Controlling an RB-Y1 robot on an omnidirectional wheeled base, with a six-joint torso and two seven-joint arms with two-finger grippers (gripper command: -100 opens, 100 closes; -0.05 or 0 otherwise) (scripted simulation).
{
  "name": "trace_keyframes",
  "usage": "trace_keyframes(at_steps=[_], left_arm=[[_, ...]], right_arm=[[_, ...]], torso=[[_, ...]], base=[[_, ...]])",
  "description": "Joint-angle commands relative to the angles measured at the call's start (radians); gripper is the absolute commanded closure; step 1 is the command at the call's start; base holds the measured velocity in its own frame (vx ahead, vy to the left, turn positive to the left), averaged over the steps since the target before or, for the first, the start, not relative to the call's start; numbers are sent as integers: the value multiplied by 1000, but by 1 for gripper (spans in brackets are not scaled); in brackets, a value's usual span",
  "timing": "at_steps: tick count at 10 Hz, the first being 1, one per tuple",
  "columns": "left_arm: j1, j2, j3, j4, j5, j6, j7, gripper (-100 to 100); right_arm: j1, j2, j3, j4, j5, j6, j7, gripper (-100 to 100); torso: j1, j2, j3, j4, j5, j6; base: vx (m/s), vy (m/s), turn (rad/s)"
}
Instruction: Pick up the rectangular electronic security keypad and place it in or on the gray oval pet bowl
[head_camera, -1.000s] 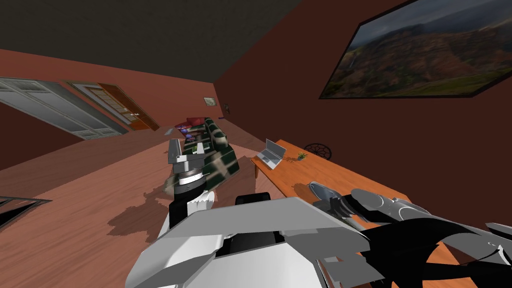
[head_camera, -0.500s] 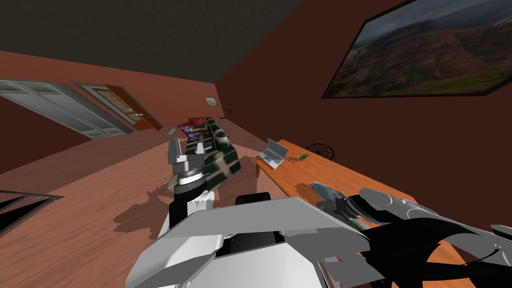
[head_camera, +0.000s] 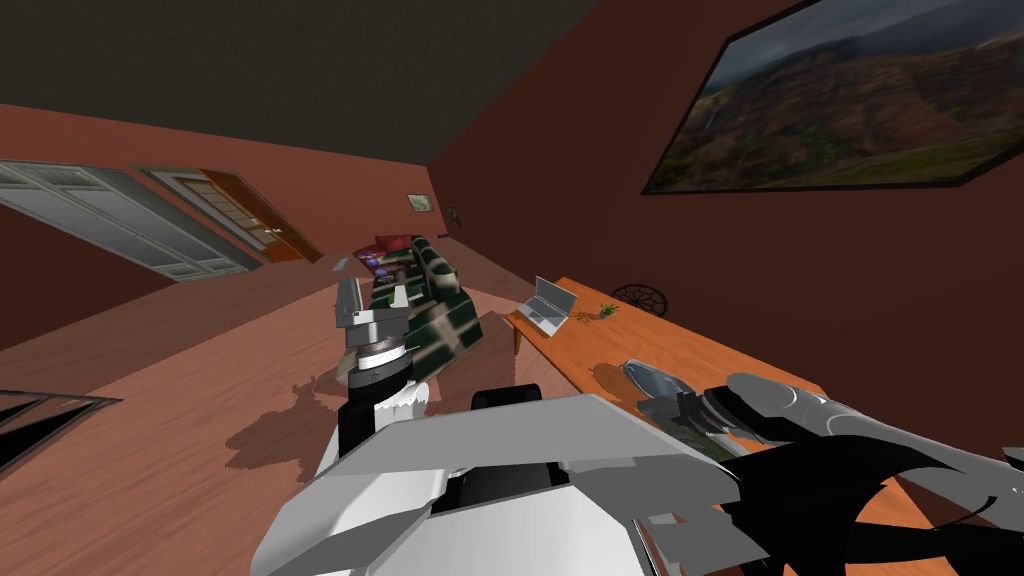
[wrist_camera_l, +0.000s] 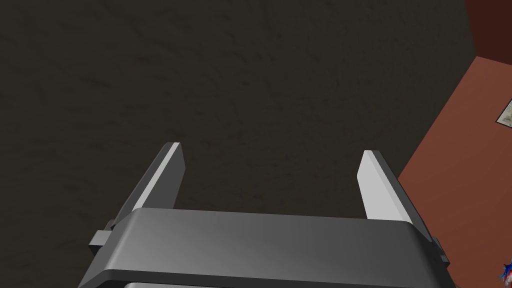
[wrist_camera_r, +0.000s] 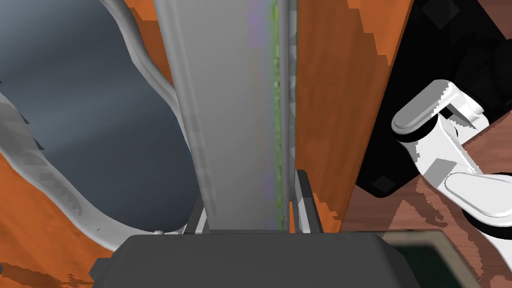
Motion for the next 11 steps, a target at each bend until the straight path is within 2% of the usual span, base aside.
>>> trace_keyframes(at_steps=[1,5,7,11], left_arm=[[0,0,0,0,0,0,0,0],[0,0,0,0,0,0,0,0],[0,0,0,0,0,0,0,0],[0,0,0,0,0,0,0,0]], right_arm=[[-19,-22,-14,29,1,-21,3,100],[-39,-103,-73,60,7,-64,-10,100],[-58,-154,-112,72,10,-112,-23,100],[-84,-208,-145,72,4,-178,-47,100]], torso=[[0,0,0,0,0,0],[8,5,3,2,5,1],[10,5,4,3,8,1],[5,1,1,2,7,0]], base=[[-40,52,-63],[-65,82,-105],[-51,75,-113],[-10,-13,-48]])
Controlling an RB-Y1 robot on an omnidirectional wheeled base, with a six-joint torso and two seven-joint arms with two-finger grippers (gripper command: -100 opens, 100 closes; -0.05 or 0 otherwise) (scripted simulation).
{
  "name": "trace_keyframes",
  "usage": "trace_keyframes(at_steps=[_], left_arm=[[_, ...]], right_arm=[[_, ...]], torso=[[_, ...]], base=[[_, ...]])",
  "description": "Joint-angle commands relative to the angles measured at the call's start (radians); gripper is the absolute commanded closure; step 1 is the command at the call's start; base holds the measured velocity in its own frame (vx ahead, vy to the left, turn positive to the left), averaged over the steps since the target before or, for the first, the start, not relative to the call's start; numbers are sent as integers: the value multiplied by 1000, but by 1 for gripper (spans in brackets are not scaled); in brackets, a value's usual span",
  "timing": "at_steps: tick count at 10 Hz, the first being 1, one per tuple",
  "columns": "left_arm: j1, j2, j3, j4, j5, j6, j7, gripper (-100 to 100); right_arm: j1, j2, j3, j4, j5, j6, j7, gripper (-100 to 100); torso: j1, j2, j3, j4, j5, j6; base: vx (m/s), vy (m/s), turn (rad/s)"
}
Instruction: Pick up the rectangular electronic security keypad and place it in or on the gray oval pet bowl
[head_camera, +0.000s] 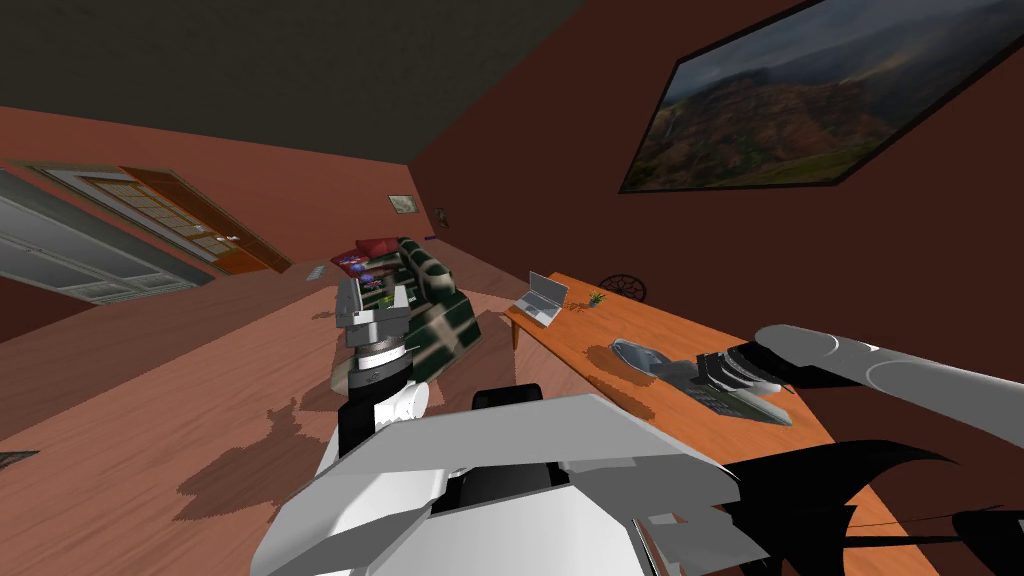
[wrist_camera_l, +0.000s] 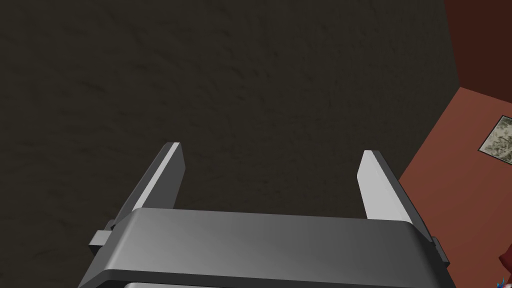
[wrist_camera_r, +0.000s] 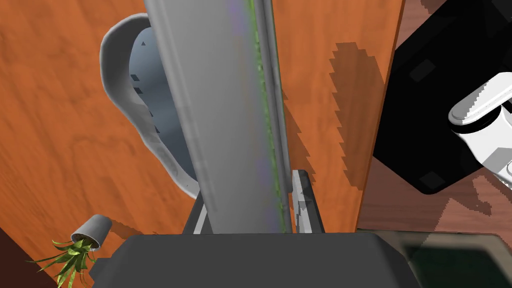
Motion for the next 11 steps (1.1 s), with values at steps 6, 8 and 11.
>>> trace_keyframes(at_steps=[6,8,11], left_arm=[[0,0,0,0,0,0,0,0],[0,0,0,0,0,0,0,0],[0,0,0,0,0,0,0,0]], right_arm=[[-44,-121,-44,-29,-47,-121,-57,100],[-50,-144,-49,-36,-58,-132,-68,100],[-56,-198,-54,-55,-89,-139,-92,100]], torso=[[-1,-2,-1,0,1,-1],[-1,-2,-1,0,2,-1],[1,-1,-1,0,3,-2]], base=[[16,-69,15],[20,-76,35],[9,-61,41]])
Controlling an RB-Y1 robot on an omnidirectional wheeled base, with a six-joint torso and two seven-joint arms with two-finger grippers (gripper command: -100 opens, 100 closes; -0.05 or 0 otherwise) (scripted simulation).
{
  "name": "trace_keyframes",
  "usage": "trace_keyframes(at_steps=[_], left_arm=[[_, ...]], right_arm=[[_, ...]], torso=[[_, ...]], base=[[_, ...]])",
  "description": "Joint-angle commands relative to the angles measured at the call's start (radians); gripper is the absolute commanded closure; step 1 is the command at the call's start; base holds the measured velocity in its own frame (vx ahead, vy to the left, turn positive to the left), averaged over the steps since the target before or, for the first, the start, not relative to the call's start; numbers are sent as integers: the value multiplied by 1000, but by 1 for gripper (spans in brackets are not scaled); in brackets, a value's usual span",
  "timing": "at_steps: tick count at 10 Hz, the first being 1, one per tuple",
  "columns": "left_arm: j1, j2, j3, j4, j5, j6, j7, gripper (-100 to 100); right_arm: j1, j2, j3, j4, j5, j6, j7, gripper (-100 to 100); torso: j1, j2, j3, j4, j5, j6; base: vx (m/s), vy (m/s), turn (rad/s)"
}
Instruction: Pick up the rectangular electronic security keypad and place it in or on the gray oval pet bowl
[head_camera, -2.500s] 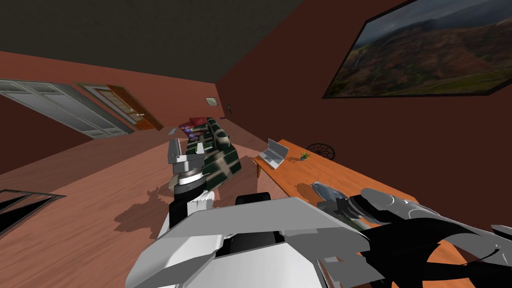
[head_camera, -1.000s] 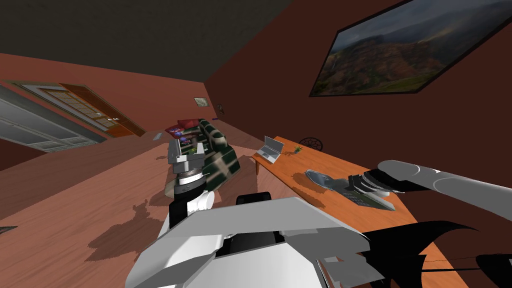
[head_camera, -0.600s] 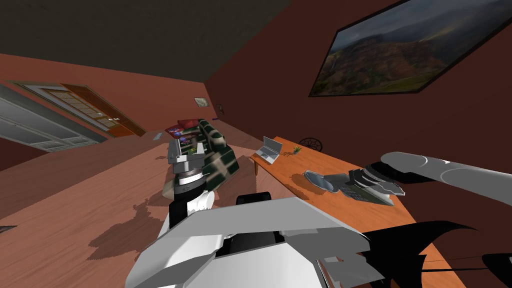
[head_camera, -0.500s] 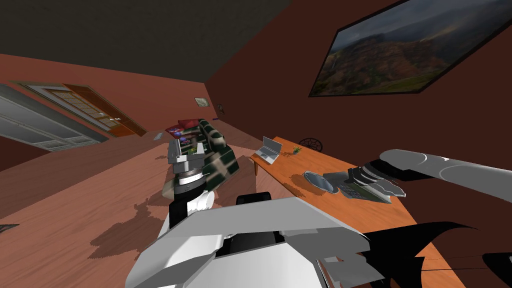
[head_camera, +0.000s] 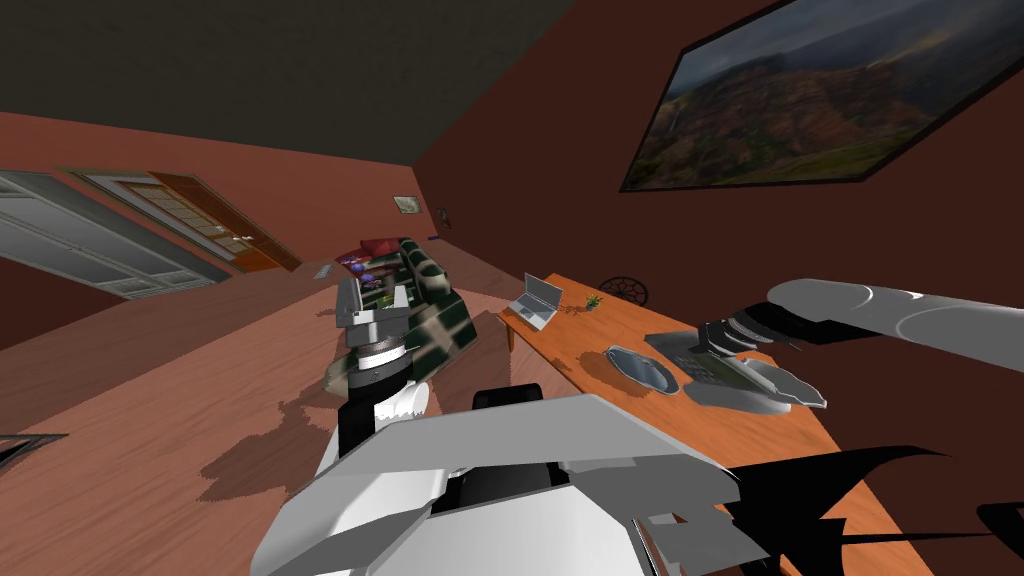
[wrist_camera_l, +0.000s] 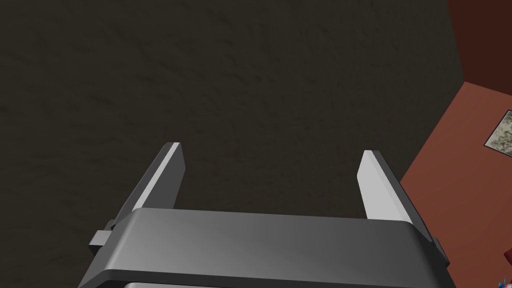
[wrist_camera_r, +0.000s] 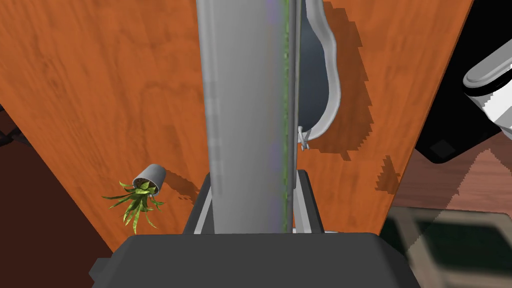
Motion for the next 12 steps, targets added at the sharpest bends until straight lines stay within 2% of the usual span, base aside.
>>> trace_keyframes(at_steps=[1,2,3,4,8,9,10,11,12], left_arm=[[0,0,0,0,0,0,0,0],[0,0,0,0,0,0,0,0],[0,0,0,0,0,0,0,0],[0,0,0,0,0,0,0,0],[0,0,0,0,0,0,0,0],[0,0,0,0,0,0,0,0],[0,0,0,0,0,0,0,0],[0,0,0,0,0,0,0,0],[0,0,0,0,0,0,0,0]], right_arm=[[20,-29,-6,-9,-29,8,-1,100],[23,-50,-6,-17,-43,15,-9,100],[49,-47,-11,-23,-56,23,-1,100],[52,-50,-12,-24,-60,27,-1,-100],[51,-50,-12,-24,-60,27,-1,-100],[51,-50,-12,-24,-60,27,-1,0],[5,-52,38,26,-110,9,49,-100],[5,-52,63,27,-140,9,64,-100],[5,-52,94,27,-140,9,64,-100]], torso=[[0,0,0,0,0,0],[2,1,0,0,1,0],[3,1,1,0,2,0],[4,2,1,0,2,1],[6,2,1,0,2,1],[6,2,1,0,2,1],[6,2,1,0,2,1],[6,-1,0,0,3,1],[6,-2,-1,0,3,1]], base=[[1,-26,14],[-8,-23,32],[-4,-13,13],[0,0,0],[0,0,0],[0,0,0],[49,12,4],[60,16,1],[33,10,0]])
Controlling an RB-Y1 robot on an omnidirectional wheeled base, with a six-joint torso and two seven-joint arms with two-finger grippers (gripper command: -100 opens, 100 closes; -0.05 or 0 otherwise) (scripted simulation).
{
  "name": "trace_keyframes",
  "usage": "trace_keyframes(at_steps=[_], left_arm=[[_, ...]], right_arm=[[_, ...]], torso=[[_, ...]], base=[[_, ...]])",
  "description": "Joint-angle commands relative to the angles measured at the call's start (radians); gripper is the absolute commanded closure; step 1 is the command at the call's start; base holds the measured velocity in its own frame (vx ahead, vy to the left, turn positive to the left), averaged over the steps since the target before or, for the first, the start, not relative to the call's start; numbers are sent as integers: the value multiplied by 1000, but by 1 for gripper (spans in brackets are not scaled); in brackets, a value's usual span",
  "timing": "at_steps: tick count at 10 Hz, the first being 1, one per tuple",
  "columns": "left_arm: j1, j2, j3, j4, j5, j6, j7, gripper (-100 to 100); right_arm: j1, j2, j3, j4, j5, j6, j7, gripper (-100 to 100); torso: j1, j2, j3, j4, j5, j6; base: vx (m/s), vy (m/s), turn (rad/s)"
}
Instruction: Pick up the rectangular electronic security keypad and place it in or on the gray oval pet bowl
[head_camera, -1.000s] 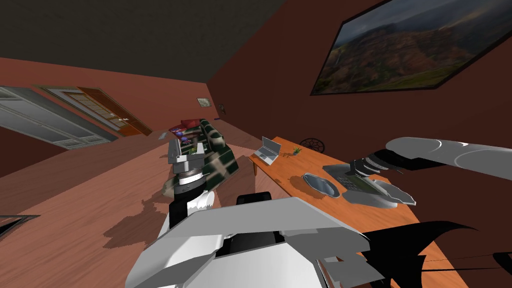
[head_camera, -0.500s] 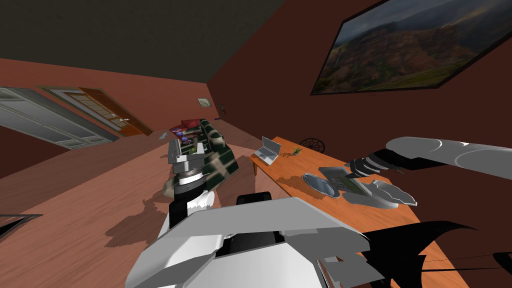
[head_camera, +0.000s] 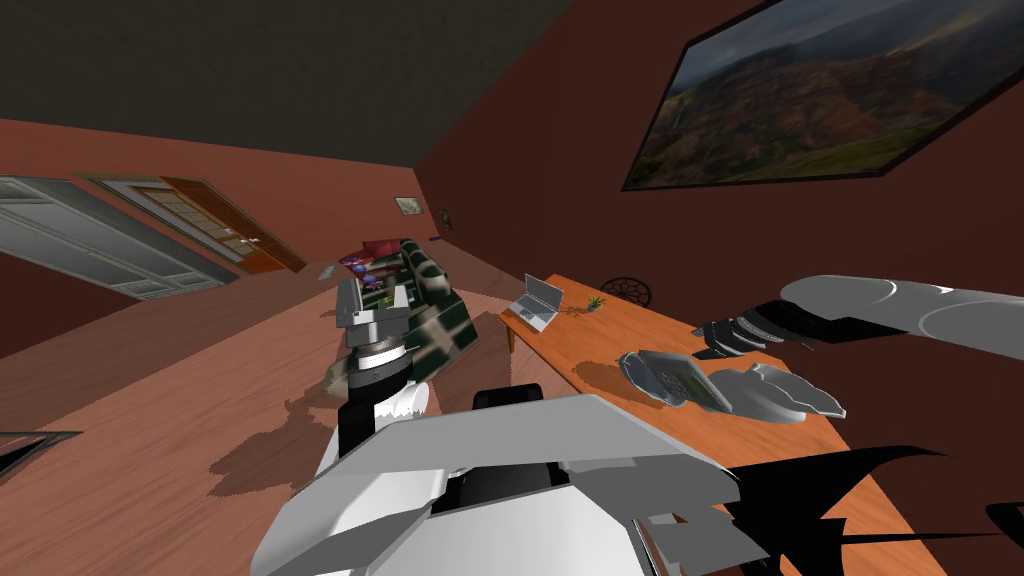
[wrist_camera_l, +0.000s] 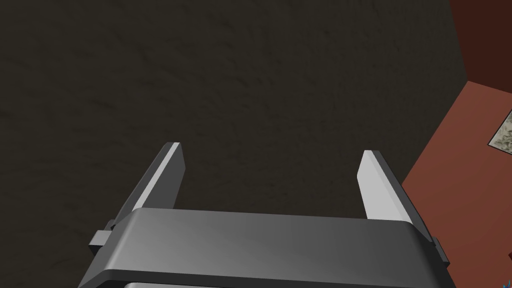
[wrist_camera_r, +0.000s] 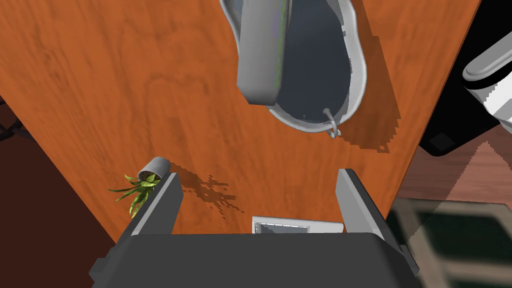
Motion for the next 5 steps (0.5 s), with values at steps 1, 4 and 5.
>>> trace_keyframes(at_steps=[1,4,5], left_arm=[[0,0,0,0,0,0,0,0],[0,0,0,0,0,0,0,0],[0,0,0,0,0,0,0,0]], right_arm=[[-41,-4,50,50,-50,-20,50,-100],[-41,-4,141,56,-94,-20,74,-100],[-88,-6,170,106,-127,-38,120,-100]], torso=[[0,0,0,0,0,0],[0,0,0,0,0,0],[-1,2,1,0,0,0]], base=[[62,12,5],[31,8,1],[39,15,4]])
